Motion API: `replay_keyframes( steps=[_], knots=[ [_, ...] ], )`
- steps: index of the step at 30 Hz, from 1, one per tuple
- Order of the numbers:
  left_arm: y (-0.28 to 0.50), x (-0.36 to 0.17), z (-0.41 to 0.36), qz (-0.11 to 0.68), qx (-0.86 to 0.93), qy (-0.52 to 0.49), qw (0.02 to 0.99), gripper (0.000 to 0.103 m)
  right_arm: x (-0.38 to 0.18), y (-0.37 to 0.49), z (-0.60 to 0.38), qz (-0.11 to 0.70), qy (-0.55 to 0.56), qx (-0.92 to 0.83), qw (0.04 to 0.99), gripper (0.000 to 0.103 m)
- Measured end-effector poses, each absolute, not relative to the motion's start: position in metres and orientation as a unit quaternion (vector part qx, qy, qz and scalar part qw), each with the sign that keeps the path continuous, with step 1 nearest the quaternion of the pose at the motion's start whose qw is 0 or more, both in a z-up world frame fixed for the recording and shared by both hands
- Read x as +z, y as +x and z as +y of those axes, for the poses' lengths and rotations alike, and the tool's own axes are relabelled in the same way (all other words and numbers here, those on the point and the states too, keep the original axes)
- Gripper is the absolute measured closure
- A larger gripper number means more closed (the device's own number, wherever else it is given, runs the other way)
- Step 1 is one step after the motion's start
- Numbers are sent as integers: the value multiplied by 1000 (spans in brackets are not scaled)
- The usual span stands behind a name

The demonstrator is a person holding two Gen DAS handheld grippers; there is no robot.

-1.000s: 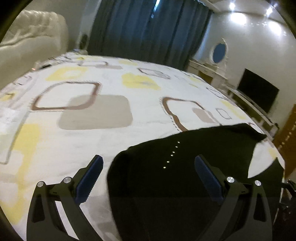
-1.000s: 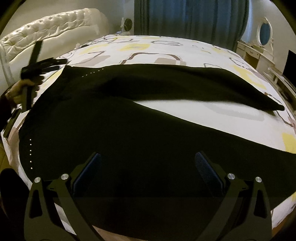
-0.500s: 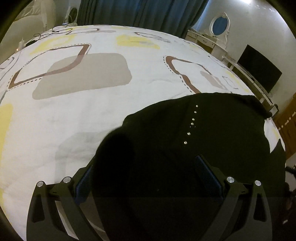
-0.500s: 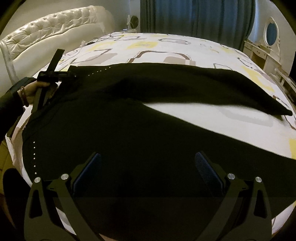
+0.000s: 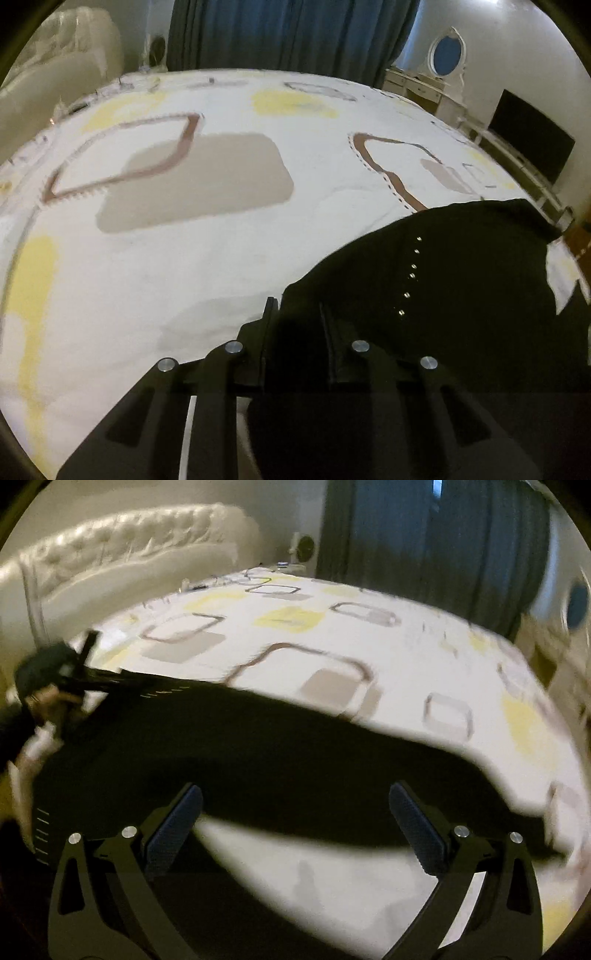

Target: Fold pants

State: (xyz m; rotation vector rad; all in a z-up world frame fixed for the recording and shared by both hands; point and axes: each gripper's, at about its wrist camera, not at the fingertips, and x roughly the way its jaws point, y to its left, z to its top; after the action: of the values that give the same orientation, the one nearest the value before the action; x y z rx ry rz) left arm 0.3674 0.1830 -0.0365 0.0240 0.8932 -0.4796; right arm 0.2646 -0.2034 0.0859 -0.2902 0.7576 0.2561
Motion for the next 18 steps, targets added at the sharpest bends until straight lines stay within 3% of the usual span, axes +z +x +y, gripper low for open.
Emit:
replay_keyframes(
  steps=[4, 7, 12, 18],
  knots=[
    [366, -36, 180, 429, -242, 14, 870, 94, 56, 332, -228, 420, -268, 137, 856, 2],
    [368, -36, 186, 431, -252, -10, 866, 95, 34, 375, -243, 449, -326, 148, 819, 2],
    [371, -37, 196, 434, -269, -51, 858, 95, 31, 409, -262, 449, -302, 179, 822, 2],
    [373, -39, 199, 434, -283, -62, 853, 94, 16, 447, -300, 531, -229, 224, 784, 2]
  ],
)
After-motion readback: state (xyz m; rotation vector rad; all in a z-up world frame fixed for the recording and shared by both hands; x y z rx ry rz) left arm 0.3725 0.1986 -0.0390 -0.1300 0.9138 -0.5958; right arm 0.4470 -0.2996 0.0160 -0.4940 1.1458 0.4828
